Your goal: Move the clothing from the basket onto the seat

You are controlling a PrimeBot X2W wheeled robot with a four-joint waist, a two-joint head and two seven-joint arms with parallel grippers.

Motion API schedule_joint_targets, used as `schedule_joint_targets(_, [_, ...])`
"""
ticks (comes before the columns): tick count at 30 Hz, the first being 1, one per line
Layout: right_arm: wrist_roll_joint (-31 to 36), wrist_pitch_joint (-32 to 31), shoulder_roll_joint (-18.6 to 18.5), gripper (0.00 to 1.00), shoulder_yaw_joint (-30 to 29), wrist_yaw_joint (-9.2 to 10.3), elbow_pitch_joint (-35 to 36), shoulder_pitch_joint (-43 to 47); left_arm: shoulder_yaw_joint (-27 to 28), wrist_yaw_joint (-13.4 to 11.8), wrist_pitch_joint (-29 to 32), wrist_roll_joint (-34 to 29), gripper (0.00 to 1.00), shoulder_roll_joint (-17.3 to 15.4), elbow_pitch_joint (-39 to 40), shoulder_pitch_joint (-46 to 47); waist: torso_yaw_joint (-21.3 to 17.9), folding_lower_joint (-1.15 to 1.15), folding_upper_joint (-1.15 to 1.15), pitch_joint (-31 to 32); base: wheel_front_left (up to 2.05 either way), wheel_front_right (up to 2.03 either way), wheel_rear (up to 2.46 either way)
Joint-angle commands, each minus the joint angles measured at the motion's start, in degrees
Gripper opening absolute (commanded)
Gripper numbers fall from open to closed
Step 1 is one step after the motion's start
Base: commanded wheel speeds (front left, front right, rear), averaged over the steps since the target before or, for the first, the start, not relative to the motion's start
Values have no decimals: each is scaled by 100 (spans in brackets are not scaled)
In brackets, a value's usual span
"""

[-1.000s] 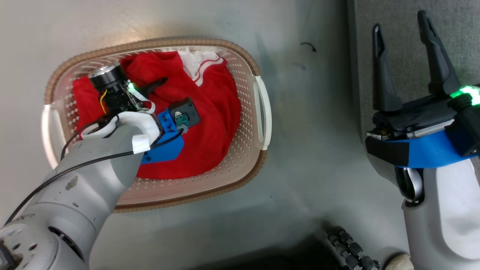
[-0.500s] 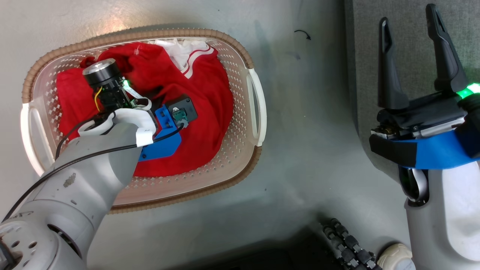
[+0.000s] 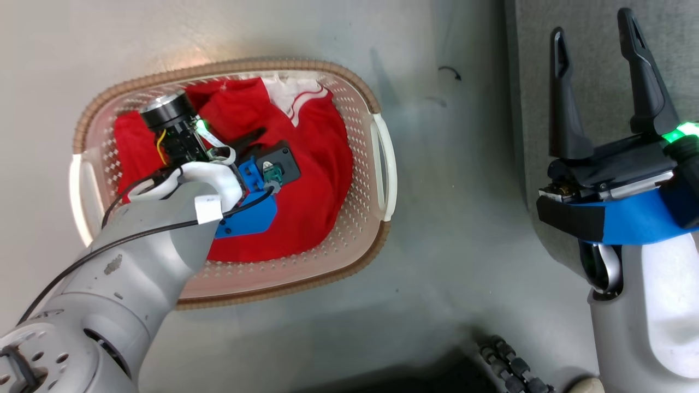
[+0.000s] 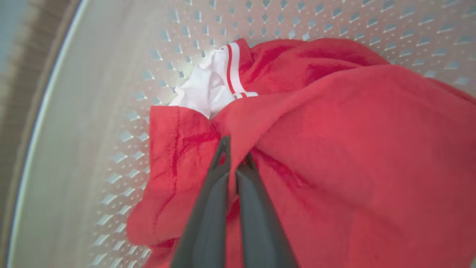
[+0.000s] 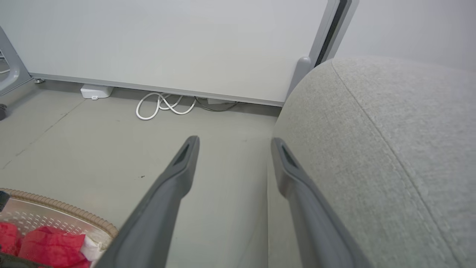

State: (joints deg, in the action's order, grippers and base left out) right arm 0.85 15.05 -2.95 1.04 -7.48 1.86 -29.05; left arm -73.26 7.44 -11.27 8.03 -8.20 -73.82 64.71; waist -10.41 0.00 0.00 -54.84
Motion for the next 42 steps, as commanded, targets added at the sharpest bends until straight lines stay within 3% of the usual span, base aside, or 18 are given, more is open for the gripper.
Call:
schedule_joint_targets(1, [-24,20,10,100,-9,-3,-32,-19,-10,0,-85,38,0,20,2,-32,56,0,0,168,0,0,0])
schedule_joint_targets(13, [93,20,6,100,-157,-3,-261,384,311,-123,-398,550,0,164,504,-520,406,0,0,1325,0,0,0])
schedule_joint_targets(27, [104,20,-23,100,-249,-2,-522,980,1019,-309,-399,835,0,-226,2022,-1429,732,0,0,2787,0,0,0])
schedule_joint_targets(42, [-6,20,-18,100,-379,-3,-708,1747,2358,-265,-401,897,0,-391,3410,-2172,890,0,0,4184,0,0,0])
